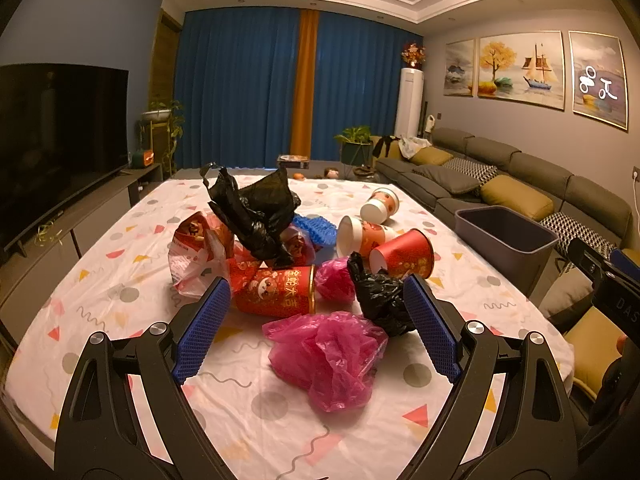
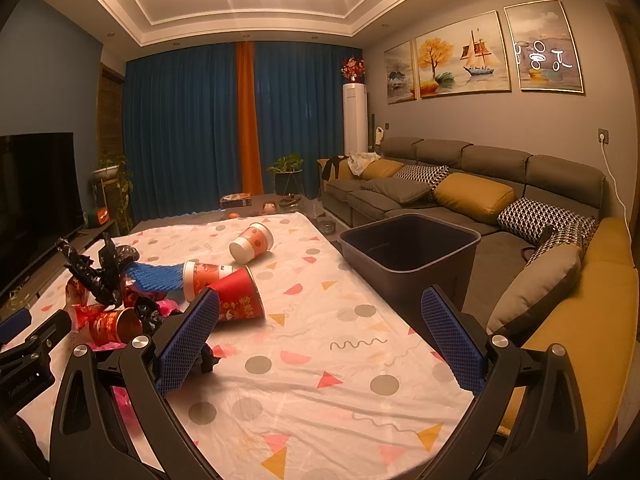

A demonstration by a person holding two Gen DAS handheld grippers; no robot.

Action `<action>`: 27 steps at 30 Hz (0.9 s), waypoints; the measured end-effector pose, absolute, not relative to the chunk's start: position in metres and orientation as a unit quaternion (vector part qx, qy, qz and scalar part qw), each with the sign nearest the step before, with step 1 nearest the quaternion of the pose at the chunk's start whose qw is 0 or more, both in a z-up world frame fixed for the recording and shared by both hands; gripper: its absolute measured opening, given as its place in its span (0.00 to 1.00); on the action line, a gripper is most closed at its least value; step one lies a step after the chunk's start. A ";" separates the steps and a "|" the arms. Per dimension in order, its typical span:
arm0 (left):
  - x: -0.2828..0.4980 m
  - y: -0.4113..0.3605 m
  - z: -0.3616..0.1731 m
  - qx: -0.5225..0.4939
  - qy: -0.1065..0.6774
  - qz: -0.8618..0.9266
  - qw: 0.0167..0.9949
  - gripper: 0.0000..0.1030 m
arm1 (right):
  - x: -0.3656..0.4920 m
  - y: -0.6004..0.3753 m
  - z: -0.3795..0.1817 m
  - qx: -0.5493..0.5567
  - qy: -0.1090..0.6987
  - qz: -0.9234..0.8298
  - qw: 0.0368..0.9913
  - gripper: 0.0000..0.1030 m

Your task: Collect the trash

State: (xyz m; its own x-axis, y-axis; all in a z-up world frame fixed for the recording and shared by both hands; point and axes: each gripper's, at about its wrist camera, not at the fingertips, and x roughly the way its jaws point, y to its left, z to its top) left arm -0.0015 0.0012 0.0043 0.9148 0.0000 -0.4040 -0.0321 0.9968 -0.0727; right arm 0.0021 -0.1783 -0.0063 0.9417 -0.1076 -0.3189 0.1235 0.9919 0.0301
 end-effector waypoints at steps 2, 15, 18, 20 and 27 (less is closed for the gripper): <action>-0.001 0.003 0.003 -0.041 0.205 0.008 0.978 0.84 | 0.003 -0.177 -0.008 0.025 0.161 -0.059 0.985 0.95; -0.002 0.004 -0.005 -0.044 0.197 -0.001 0.979 0.82 | 0.007 -0.176 -0.017 0.028 0.161 -0.052 0.985 0.95; 0.000 0.006 -0.008 -0.043 0.197 -0.003 0.979 0.75 | 0.010 -0.175 -0.020 0.029 0.161 -0.038 0.986 0.95; 0.000 0.010 -0.011 -0.045 0.198 -0.001 0.979 0.73 | 0.013 -0.170 -0.024 0.028 0.162 -0.027 0.986 0.95; 0.005 0.037 -0.021 -0.058 0.204 0.034 0.977 0.66 | 0.034 -0.139 -0.042 0.020 0.180 0.038 0.983 0.95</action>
